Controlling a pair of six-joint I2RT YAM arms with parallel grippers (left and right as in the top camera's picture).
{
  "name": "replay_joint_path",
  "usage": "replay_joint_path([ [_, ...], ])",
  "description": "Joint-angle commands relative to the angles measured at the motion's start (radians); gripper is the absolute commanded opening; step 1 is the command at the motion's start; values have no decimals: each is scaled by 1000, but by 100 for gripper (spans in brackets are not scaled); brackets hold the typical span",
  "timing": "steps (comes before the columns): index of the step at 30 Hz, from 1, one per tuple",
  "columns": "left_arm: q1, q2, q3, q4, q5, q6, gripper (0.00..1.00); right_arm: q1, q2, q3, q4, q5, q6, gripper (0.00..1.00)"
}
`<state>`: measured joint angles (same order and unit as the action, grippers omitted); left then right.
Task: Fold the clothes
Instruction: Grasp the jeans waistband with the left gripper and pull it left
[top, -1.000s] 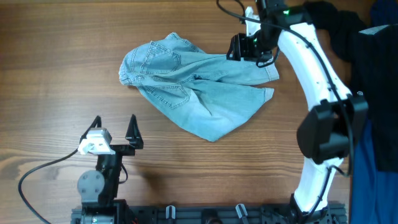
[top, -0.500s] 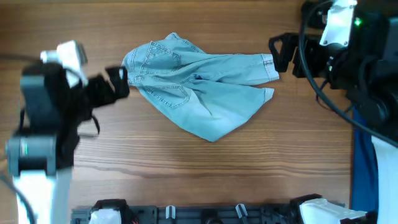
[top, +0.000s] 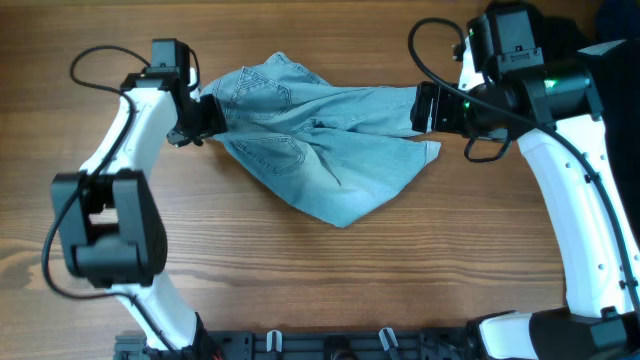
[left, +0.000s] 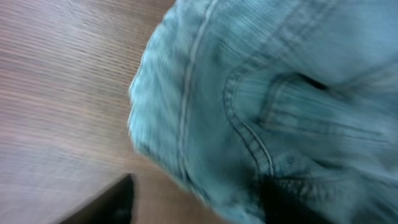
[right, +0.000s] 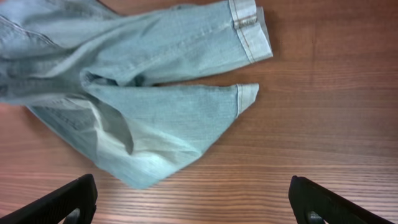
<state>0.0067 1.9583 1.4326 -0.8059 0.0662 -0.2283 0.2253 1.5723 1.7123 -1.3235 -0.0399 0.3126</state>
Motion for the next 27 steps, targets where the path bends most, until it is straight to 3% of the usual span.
replay_joint_path([
  [1, -2, 75, 10, 72, -23, 8, 73, -5, 8, -12, -5, 21, -34, 100],
  [2, -2, 85, 10, 102, -23, 12, 49, -5, 8, -13, -6, 21, -33, 100],
  [3, -2, 86, 10, 112, -23, 11, 4, -5, 8, -13, -8, 21, -33, 100],
  [7, -2, -16, 10, -48, -97, -59, 4, -5, 8, -13, -11, 21, -41, 100],
  [10, -5, -237, 10, -165, -113, -95, 4, -5, 8, -13, 11, 21, -44, 100],
  [12, -5, -353, 10, -123, -124, -95, 4, -5, 8, -13, 29, 21, -44, 100],
  [13, -1, -418, 10, -31, -199, -95, 4, -5, 8, -13, 40, 21, -40, 100],
  [16, 31, -380, 9, 126, -257, -95, 4, -5, 8, -13, 47, 17, -40, 100],
  [17, 45, -313, 9, 164, -245, -94, 20, -5, 8, -13, 44, 17, -40, 100],
  [18, 52, -249, 9, 145, -239, -94, 64, -5, 8, -13, 39, 17, -40, 100],
  [19, 53, -224, 9, 117, -240, -92, 72, -5, 8, -13, 34, 17, -40, 99],
  [21, 59, -155, 9, 5, -254, -90, 78, -5, 8, -13, 16, 17, -44, 99],
  [22, 64, -125, 9, -50, -290, -91, 93, -5, 8, -13, 6, 17, -51, 100],
  [23, 77, -108, 9, -98, -327, -95, 100, -5, 8, -13, 0, 18, -52, 100],
  [25, 117, -101, 8, -162, -337, -138, 100, -5, 8, -13, -4, 17, -70, 100],
  [27, 188, -101, 8, -258, -336, -263, 100, -5, 8, -13, -6, 18, -77, 100],
])
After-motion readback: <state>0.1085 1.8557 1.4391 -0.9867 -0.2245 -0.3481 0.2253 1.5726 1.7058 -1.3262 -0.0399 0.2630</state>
